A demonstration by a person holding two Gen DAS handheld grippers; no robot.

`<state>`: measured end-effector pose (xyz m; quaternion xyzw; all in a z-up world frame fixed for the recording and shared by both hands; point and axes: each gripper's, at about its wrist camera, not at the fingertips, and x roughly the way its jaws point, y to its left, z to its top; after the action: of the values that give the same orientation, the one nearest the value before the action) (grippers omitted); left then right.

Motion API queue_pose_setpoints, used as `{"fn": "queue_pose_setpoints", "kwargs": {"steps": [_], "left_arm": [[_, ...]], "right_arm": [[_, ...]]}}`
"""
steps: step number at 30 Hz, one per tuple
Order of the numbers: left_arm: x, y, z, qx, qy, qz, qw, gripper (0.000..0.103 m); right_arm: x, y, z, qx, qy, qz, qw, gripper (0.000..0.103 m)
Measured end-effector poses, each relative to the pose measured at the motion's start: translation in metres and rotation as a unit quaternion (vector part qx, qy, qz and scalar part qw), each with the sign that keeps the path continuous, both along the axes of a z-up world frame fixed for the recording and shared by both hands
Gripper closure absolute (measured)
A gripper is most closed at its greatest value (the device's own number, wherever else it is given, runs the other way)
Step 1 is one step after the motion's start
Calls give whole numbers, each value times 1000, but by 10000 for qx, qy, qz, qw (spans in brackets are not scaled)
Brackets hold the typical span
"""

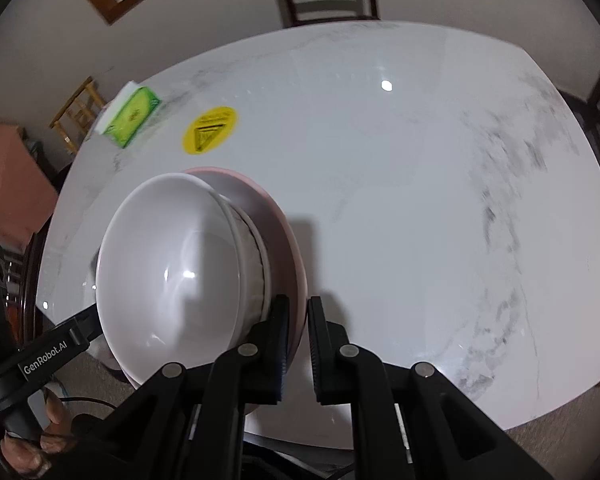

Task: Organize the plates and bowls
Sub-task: 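Lift the nested bowls with the left tool and carry them over the plate stack, then lower the nested bowls onto the plate stack and open the left tool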

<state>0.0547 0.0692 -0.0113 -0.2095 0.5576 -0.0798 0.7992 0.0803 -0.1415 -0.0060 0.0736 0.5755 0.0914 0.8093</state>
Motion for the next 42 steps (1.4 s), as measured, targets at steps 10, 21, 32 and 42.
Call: {"fn": "queue_pose_setpoints", "kwargs": {"steps": [10,21,32,42], "left_arm": [[-29,75,35,345,-179,672,9970,96],[-47,143,5,475,159,1239,9910,96],[-52,145,-9,583,174,1118,9919,96],[-57,142,8,1366,-288,1162,9834,78]], "right_arm": [[4,92,23,102,-112,818,9965,93],[4,163,-14,87,325,1291,9911,93],[-1,171,-20,-70,185,1318,9911,91],[-13,165,-1,-436,-607,1355,9880,69]]}}
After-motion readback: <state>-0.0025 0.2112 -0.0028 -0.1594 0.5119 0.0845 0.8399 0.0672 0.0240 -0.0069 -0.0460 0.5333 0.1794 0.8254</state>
